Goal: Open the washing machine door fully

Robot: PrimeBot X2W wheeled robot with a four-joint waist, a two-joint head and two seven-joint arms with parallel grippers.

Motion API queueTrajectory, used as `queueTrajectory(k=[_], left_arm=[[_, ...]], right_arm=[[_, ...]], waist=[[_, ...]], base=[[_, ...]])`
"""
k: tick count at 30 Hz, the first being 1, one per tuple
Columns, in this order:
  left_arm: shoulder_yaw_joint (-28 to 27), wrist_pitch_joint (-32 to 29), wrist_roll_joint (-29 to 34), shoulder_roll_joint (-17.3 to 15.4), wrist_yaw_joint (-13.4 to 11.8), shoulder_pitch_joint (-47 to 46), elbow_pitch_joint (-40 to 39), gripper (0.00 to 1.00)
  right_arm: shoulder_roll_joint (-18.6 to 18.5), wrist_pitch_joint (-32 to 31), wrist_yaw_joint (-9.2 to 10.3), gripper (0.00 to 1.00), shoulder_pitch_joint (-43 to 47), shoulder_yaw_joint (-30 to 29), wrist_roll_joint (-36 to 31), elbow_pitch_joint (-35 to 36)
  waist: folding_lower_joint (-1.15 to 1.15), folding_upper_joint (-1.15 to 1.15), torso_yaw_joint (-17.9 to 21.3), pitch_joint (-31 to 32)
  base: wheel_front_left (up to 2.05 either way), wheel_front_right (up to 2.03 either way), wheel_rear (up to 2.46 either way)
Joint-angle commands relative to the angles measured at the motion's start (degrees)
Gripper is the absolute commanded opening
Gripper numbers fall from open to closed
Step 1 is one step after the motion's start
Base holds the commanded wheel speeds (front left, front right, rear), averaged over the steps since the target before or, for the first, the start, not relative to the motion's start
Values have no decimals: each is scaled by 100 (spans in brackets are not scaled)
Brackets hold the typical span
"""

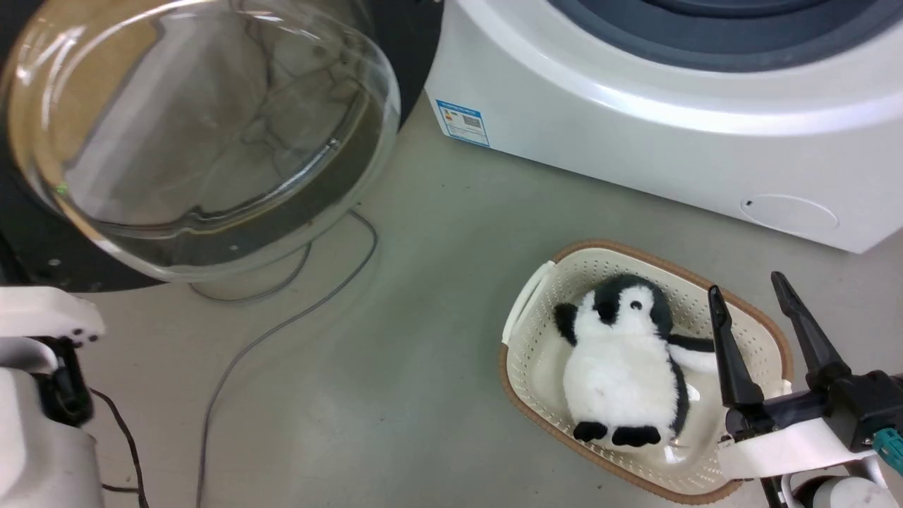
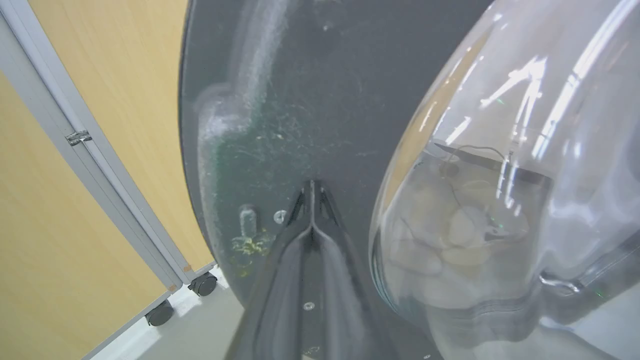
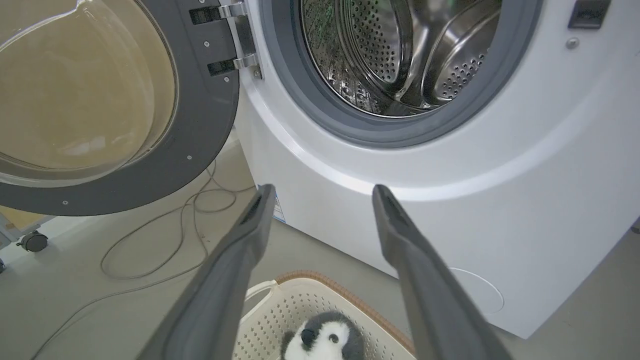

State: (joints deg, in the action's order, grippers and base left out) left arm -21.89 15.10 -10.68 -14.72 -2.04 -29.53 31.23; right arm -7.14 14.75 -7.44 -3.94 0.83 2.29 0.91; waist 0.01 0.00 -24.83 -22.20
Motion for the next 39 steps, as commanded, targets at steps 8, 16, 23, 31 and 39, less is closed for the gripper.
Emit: queueTrajectory(k=[8, 16, 23, 31, 39], left_arm=[[-283, -10, 204, -177, 93, -264, 277, 0], [-363, -10, 454, 37, 237, 123, -183, 0], [-387, -10, 623, 243, 425, 615, -805, 0], [-54, -10, 913, 641, 571, 1202, -1780, 0], [647, -10, 1078, 838, 784, 1746, -2201, 0]], right_arm=[[8, 25, -5, 100, -121, -32, -20, 37], [164, 25, -5, 100, 20, -116, -25, -9], [310, 25, -5, 100, 171, -240, -65, 1], [412, 25, -5, 100, 383, -474, -159, 65], [424, 25, -5, 100, 682, -636, 102, 87]], waist=[[-1, 0, 200, -38], [-1, 0, 234, 332], [-1, 0, 252, 852], [-1, 0, 347, 1443], [-1, 0, 559, 1967]], base=[[0, 0, 0], [0, 0, 0], [0, 0, 0], [0, 0, 0], [0, 0, 0]])
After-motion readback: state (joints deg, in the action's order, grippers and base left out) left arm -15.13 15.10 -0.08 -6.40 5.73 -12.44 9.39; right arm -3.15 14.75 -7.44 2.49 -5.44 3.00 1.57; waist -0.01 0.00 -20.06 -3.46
